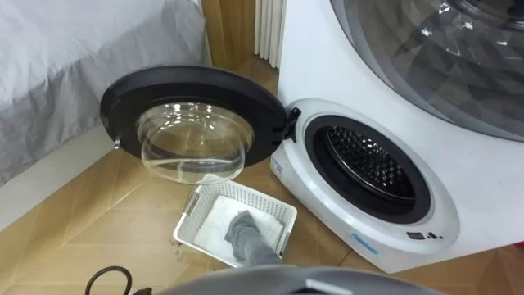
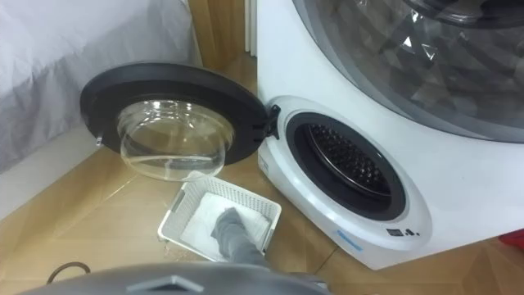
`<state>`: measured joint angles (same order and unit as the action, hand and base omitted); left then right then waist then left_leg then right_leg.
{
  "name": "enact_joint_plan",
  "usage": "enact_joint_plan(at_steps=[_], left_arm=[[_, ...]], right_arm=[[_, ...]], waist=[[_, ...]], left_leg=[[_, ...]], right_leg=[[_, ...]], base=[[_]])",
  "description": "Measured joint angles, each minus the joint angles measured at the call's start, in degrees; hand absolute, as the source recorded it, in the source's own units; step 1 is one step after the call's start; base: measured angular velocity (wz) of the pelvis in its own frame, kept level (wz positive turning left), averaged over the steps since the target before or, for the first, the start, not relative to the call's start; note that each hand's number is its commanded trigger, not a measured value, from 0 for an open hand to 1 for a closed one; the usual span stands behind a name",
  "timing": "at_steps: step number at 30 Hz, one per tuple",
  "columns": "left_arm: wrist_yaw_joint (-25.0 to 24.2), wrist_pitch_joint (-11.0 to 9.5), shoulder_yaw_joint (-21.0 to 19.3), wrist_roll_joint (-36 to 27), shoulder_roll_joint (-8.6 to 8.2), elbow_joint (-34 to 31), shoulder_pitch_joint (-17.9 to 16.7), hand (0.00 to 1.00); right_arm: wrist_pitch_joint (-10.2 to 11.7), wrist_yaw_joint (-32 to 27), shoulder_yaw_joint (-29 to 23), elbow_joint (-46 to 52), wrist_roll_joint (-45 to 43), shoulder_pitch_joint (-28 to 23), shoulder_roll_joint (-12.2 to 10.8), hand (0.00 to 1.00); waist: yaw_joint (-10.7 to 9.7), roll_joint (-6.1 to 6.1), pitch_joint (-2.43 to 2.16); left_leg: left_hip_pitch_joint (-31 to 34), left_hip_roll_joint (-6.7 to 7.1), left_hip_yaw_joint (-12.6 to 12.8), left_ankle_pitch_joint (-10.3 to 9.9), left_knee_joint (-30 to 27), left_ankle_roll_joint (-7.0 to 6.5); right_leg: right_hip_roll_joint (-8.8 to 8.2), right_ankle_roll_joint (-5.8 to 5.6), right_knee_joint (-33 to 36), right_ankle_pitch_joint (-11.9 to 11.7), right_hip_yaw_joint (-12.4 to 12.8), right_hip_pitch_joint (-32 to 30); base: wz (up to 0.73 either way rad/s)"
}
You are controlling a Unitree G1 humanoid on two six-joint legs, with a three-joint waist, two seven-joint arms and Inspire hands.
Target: Put towel into washing machine
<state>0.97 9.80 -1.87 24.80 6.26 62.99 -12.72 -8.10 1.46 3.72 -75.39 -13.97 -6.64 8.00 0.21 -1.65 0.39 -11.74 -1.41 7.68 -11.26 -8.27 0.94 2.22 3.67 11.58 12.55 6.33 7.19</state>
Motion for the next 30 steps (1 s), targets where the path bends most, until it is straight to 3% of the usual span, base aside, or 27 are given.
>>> enact_joint_plan(at_steps=[11, 17, 23, 26, 28, 30], left_arm=[[-0.43, -1.11, -0.08, 3.23, 0.04, -0.12, 0.41, 0.0], [1.41, -1.82, 0.08, 6.8, -0.04, -0.65, 3.96, 0.0], [8.09, -7.07, 2.11, 7.46, 0.2, -3.51, 9.5, 0.0], [9.87, -9.77, 4.89, 7.44, 0.19, -2.35, 13.41, 0.0], [10.04, -11.12, 6.95, 7.48, 0.09, -0.12, 16.14, 0.0], [10.16, -12.88, 7.86, 9.06, -0.11, 2.78, 18.92, 0.0]], right_arm=[[1.17, 0.63, -0.5, -0.01, -0.02, 0.11, 0.04, 0.0], [1.7, 0.3, -0.43, -0.11, 0.47, 2.42, 0.4, 0.0], [4.16, -1.51, 0.18, 0.01, 2.61, 5.47, 1.31, 0.0], [6.58, -1.69, 2.0, -0.16, 6.08, 8.22, 1.98, 0.0], [7.39, -2.01, 4.07, -0.28, 6.6, 9.68, 2.02, 0.0], [8.44, -2.11, 4.57, -0.55, 6.77, 12.22, 1.83, 0.0]], waist=[[0.01, 0.39, 0.0], [-0.06, 0.98, -0.14], [-0.06, 1.59, -0.14], [-0.12, 1.74, 0.11], [-0.12, 1.7, 0.37], [-0.49, 1.42, 0.96]], left_leg=[[0.39, -0.01, 0.24, 0.0, -0.01, 0.0], [3.9, 0.03, 0.0, 0.0, -0.17, 0.0], [9.11, 0.05, 0.17, 0.02, -0.63, -0.03], [12.56, 0.05, 0.2, 0.03, -1.36, -0.04], [14.13, 0.0, 0.79, 0.03, -1.61, -0.04], [17.98, 0.05, 1.54, -0.05, -5.01, -0.13]], right_leg=[[-0.02, 0.0, 0.15, 0.04, 0.07, -0.43], [0.0, -0.19, 1.3, -0.09, -0.14, -4.47], [0.02, -0.43, 2.27, -0.51, -0.08, -9.86], [0.04, -0.58, 3.25, -1.05, 0.16, -13.41], [0.15, -0.58, 4.93, -1.05, -0.16, -15.67], [-0.04, -0.55, 8.05, -1.07, -0.02, -19.49]], base=[[0.0], [0.0], [0.0], [-0.08], [-0.19], [-0.27]])
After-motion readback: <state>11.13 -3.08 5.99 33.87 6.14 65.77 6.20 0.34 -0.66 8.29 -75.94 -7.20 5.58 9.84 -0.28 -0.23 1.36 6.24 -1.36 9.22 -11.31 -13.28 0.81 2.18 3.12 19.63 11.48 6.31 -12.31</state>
